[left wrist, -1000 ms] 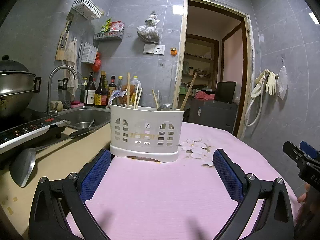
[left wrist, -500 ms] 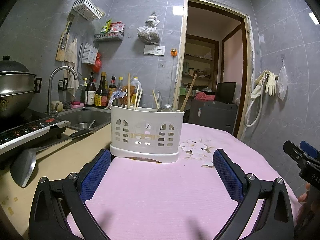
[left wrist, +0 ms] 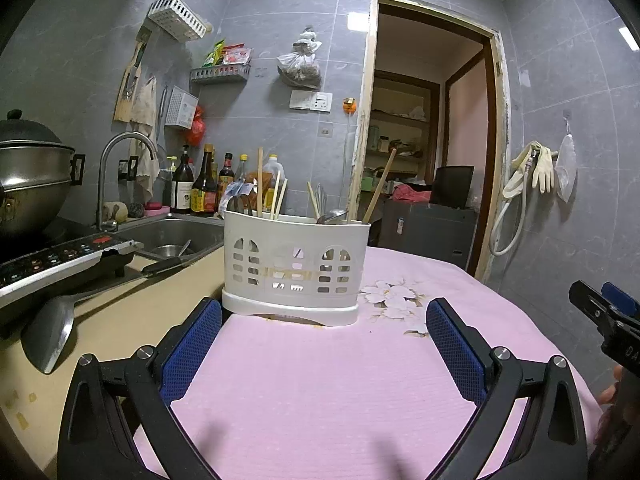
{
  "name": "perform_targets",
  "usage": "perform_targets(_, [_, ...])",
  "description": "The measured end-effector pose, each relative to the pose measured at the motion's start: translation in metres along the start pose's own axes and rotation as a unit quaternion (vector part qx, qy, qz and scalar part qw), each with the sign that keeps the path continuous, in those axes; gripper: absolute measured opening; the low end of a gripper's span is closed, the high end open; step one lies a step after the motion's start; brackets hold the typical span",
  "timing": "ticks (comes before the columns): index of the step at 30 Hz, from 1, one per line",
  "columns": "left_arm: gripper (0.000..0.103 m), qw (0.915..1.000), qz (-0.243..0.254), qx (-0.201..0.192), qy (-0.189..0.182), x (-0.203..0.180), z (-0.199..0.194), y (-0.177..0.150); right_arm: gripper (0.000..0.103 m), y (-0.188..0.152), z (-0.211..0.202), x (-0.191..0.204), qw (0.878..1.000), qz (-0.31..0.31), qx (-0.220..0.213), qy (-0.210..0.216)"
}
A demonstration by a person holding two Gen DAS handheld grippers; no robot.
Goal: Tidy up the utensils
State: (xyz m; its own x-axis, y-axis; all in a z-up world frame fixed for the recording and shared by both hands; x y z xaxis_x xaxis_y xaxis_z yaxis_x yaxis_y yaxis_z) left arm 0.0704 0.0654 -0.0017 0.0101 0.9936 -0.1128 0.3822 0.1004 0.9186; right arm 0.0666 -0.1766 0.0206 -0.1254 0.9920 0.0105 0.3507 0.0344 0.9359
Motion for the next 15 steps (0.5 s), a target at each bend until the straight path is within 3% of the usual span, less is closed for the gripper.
perform_targets(15, [0.1,1.0,0.0,-0.001,0.001,-0.0009,-0.0011,0.0001,0.103,-0.0001,0.0,-0.0003,1.0,0.0,0.0,0.0])
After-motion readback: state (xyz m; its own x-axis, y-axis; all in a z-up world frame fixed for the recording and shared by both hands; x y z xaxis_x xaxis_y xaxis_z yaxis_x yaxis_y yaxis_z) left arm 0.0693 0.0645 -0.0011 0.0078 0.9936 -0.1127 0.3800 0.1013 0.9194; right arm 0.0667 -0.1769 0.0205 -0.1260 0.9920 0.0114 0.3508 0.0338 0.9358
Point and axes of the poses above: each gripper's, at about its wrist camera, not at the fingertips, and z roughly the way its jaws point, x to its left, y to its top, the point moved 7 cm from there along z, roughly the way its jaws point, and after that the axes turned 11 degrees about x, right-handed, at the moved point
